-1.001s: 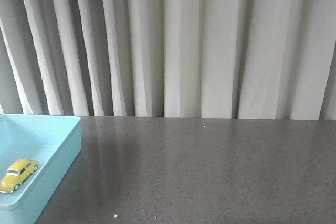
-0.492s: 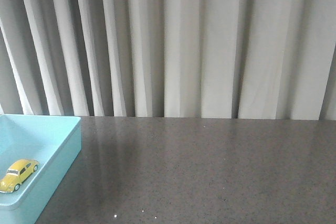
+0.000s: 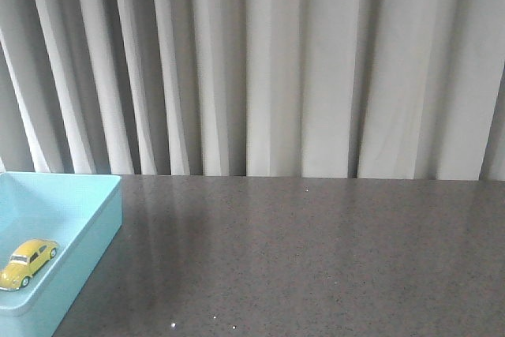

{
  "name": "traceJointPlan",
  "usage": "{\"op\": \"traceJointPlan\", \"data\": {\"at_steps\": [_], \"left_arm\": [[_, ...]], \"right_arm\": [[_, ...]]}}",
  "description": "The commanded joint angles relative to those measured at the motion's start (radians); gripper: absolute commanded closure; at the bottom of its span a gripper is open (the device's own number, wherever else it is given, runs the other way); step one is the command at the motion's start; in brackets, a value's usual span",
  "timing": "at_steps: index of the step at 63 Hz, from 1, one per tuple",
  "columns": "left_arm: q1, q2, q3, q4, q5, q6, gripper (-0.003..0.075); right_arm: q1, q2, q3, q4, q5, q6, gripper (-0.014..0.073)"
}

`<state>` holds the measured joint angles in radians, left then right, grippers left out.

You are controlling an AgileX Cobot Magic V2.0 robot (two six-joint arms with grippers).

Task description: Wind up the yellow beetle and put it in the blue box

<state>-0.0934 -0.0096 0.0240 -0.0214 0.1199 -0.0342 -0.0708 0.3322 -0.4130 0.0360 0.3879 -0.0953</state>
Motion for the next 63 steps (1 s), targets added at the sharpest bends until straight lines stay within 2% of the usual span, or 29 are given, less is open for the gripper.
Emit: {"op": "traceJointPlan", "data": {"at_steps": [1,10,19,31,63], "left_arm": [[0.000,-0.016,-0.009,-0.010,-0.071,-0.005,0.0725],[0.000,-0.016,-0.009,-0.010,-0.071,-0.005,0.0725],[0.000,-0.016,-0.009,-0.010,-0.071,-0.005,0.0725],[0.000,-0.016,-0.009,-0.010,-0.070,-0.005,0.0725],[0.000,-0.016,-0.009,-0.010,-0.070,-0.005,0.0725]], "right_arm": [[-0.005,-0.072,0.124,0.027,-0.246,-0.007,0.0601],[-0.005,-0.201,0.332,0.059,-0.436,-0.008,0.0601],[-0.005,-0.303,0.444,0.059,-0.480,-0.009,0.0601],[-0.006,-0.355,0.444,0.051,-0.400,-0.020,0.0599],[-0.006,-0.352,0.443,0.052,-0.399,-0.020,0.0599]]}}
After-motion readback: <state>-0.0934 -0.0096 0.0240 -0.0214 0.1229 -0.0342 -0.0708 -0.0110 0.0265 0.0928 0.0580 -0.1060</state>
